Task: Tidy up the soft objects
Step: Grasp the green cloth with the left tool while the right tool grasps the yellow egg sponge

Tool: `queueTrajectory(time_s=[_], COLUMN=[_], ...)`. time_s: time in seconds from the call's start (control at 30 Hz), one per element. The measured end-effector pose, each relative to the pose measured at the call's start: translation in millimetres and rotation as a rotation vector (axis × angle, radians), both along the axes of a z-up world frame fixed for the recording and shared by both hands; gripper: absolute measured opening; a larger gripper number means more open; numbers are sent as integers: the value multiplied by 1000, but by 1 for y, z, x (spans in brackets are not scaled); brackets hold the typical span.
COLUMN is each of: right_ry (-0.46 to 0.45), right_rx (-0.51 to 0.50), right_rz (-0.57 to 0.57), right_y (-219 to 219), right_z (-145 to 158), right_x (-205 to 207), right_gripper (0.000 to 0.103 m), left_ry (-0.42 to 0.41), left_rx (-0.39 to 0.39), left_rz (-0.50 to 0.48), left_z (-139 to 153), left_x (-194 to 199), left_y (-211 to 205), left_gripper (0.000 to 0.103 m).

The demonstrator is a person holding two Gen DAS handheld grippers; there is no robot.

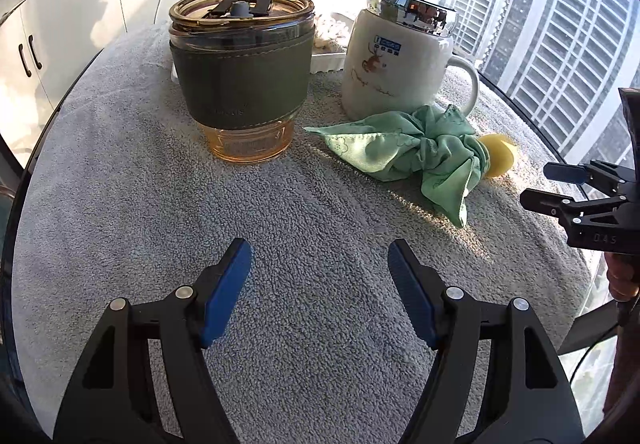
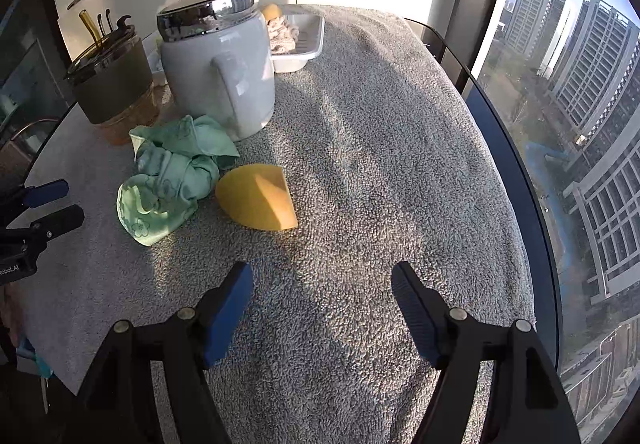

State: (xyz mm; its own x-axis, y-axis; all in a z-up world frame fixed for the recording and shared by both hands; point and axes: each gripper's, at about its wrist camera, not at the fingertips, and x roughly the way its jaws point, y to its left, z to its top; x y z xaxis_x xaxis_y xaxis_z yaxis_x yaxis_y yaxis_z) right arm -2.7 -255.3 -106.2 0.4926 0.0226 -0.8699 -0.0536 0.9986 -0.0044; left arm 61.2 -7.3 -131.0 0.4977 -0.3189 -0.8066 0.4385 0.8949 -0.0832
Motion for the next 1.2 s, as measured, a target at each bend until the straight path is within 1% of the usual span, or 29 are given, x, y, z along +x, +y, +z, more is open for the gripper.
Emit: queueTrajectory(time_s=[0.1, 0.2, 0.33, 0.4, 0.5, 0.67, 0.83, 0.87, 0.9, 0.93, 1.0, 1.07, 1.1, 1.13, 1.2], right_ry=[-2, 2, 7, 9, 11, 11, 15, 16, 14, 13, 10, 7, 3, -1, -11], right_rx=[-8, -1, 5, 1, -2, -6, 4, 4, 3, 2, 2, 2, 6, 8, 9], right_rz=[-1, -3, -2, -2, -3, -7, -9, -5, -3, -1, -2, 2, 6, 8, 13], right_y=[3, 4, 5, 4, 4, 3, 2, 2, 2, 3, 5, 6, 7, 8, 9], right_z=[-1, -1, -3, -5, -6, -6, -8, -8, -8, -8, -9, -9, -9, -9, -9], right_x=[-4, -7, -7, -6, -3, -2, 1, 1, 2, 2, 3, 5, 6, 7, 13], right_gripper=[75, 75, 75, 75, 75, 75, 75, 75, 75, 75, 75, 75, 75, 75, 75], left_ry=[-13, -4, -5, -2, 4, 4, 9, 7, -3, -13, -25, -38, -38, -36, -39], left_rx=[-15, -38, -33, -29, -48, -19, -1, 6, 3, 0, 5, 19, 18, 14, 16], left_rz=[-43, -94, -142, -148, -154, -137, -111, -106, -102, -99, -101, -102, -99, -100, -90], left_z=[4, 6, 6, 5, 6, 2, -2, -3, 3, 3, 4, 5, 6, 6, 6], left_x=[0, 3, 12, 18, 29, 42, 43, 37, 31, 28, 22, 18, 14, 8, 7], left_y=[-23, -44, -70, -81, -88, -107, -110, -111, -112, -110, -107, -104, -101, -97, -94], left_gripper=[70, 70, 70, 70, 70, 70, 70, 69, 68, 64, 61, 55, 54, 51, 51])
